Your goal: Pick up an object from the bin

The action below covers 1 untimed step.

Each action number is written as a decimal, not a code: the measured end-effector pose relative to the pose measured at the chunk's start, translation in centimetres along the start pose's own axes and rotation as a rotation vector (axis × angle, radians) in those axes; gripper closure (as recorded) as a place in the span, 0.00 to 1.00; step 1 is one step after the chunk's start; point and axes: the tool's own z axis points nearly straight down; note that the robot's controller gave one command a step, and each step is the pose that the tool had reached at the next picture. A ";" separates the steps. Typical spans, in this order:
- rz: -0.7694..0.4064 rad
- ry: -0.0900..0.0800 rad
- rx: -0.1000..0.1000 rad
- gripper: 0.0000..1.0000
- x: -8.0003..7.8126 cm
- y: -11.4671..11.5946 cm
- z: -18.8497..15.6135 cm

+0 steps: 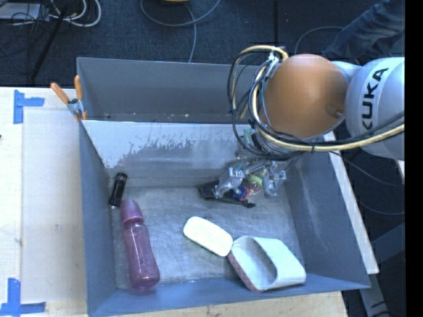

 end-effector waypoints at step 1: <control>0.006 0.000 -0.004 1.00 0.1 0.2 0.1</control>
Offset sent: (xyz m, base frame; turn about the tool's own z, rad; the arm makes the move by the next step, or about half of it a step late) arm 0.0000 0.0000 0.0000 0.0000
